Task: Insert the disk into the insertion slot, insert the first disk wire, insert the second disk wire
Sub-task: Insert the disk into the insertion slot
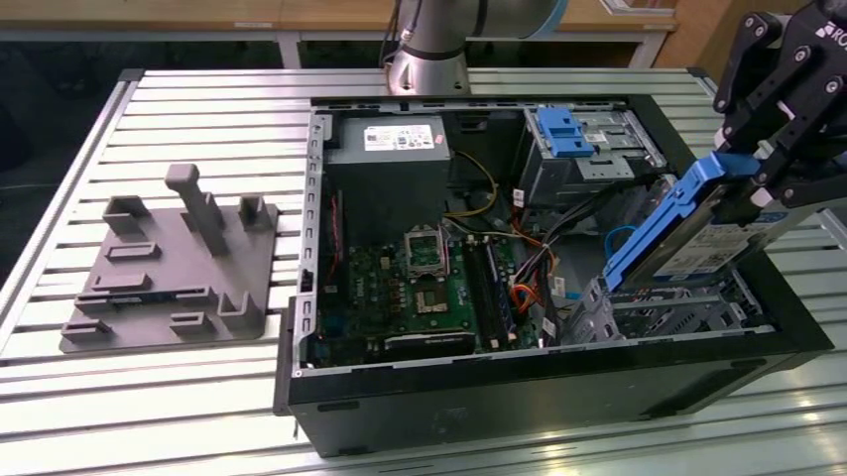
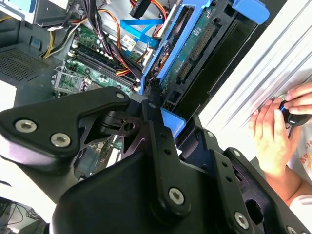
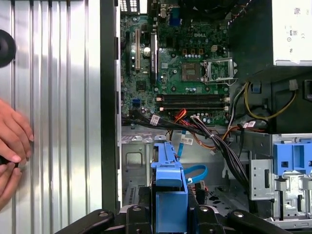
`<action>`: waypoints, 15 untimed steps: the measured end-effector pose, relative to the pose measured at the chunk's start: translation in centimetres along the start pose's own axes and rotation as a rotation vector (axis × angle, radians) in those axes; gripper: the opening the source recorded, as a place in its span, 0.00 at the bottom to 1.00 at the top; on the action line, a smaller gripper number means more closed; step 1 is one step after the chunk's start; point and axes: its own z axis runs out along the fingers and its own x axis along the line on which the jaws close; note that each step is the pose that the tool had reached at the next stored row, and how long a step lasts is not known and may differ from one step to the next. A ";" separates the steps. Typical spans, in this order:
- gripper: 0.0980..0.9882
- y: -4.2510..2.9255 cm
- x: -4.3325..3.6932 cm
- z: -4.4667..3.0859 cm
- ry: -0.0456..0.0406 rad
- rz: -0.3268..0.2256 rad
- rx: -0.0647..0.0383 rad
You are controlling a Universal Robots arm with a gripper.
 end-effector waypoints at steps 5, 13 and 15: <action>0.30 0.00 0.03 0.10 0.0004 -0.012 -0.001; 0.30 -0.04 0.04 0.29 0.0008 -0.029 -0.002; 0.30 -0.06 0.04 0.34 0.0008 -0.029 -0.002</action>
